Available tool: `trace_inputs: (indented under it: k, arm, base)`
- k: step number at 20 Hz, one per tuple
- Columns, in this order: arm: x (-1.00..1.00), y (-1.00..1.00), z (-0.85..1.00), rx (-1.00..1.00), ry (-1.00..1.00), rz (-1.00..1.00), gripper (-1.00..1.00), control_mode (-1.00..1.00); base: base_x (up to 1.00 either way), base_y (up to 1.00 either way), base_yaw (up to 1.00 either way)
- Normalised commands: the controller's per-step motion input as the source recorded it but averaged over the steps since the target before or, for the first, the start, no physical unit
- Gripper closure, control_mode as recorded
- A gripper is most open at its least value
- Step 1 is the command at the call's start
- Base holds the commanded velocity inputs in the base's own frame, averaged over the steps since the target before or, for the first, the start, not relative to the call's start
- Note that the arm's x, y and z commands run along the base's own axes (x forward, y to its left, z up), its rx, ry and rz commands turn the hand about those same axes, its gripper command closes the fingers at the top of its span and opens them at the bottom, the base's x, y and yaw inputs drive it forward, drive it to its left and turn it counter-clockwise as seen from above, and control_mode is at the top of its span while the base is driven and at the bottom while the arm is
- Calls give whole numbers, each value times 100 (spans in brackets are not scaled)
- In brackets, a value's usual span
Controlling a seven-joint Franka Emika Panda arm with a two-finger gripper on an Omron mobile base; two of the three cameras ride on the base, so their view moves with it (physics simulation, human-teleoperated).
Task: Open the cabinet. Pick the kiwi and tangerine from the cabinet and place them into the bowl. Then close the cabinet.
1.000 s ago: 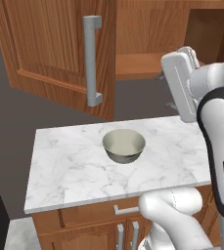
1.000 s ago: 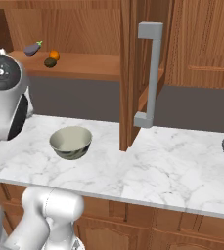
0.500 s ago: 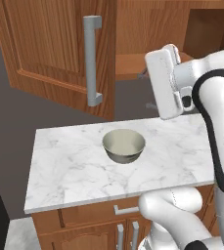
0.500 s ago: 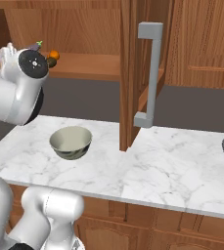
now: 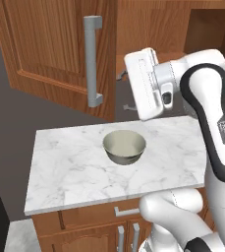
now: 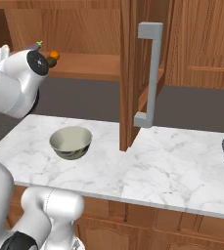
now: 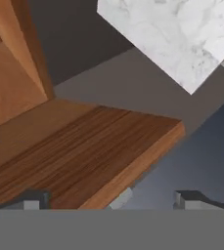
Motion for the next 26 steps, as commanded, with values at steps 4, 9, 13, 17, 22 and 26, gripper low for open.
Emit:
trace_inputs:
  k: [4,9,13,17,22,26]
  arm:
    - [-2,51,0,15,17,18,-100,-100]
    - [0,65,-2,16,19,18,-100,-100]
    - [0,95,-6,13,19,12,-100,-100]
    - [0,100,-12,7,20,7,-100,-100]
    - [0,100,-16,1,16,1,-100,-100]
    - [0,58,-6,0,11,0,-100,-100]
  base:
    - [0,0,0]
    - [0,0,0]
    - [0,0,0]
    - [0,0,0]
    - [0,0,0]
    - [0,0,0]
